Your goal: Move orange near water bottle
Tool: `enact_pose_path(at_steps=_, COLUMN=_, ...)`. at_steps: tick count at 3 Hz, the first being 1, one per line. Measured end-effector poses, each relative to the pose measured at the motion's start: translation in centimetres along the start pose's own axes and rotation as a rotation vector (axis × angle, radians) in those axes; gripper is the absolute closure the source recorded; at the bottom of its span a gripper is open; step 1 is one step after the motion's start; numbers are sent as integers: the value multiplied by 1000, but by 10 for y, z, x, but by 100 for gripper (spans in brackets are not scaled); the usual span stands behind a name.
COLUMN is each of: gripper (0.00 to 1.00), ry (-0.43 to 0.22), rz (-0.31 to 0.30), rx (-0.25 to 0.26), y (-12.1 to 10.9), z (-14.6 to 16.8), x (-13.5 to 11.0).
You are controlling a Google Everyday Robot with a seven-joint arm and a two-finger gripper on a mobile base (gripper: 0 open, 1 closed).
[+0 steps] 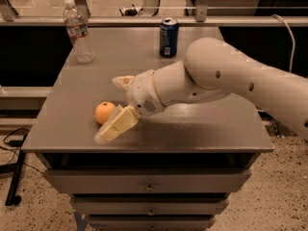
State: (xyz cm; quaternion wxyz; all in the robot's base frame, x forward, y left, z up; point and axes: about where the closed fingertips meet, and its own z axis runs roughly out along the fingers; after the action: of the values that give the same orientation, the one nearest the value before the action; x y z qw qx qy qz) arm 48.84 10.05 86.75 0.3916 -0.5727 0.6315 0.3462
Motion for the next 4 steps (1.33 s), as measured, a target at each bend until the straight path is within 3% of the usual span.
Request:
enact_pose_path(at_steps=1, gripper=17, ry=-3, rz=8, rx=1, y=-3, z=11, x=6)
enact_pose_path(at_steps=2, gripper=47, ry=0, rz=28, rx=14, y=-7, z=13, x=20)
enact_pose_path(at_steps=3, gripper=71, ry=1, rz=38, rx=26, y=-11, z=9, x=26)
enact_pose_path(at_steps=4, gripper=95, ry=-10, rz=35, rx=59, y=-21, z=-14, x=13)
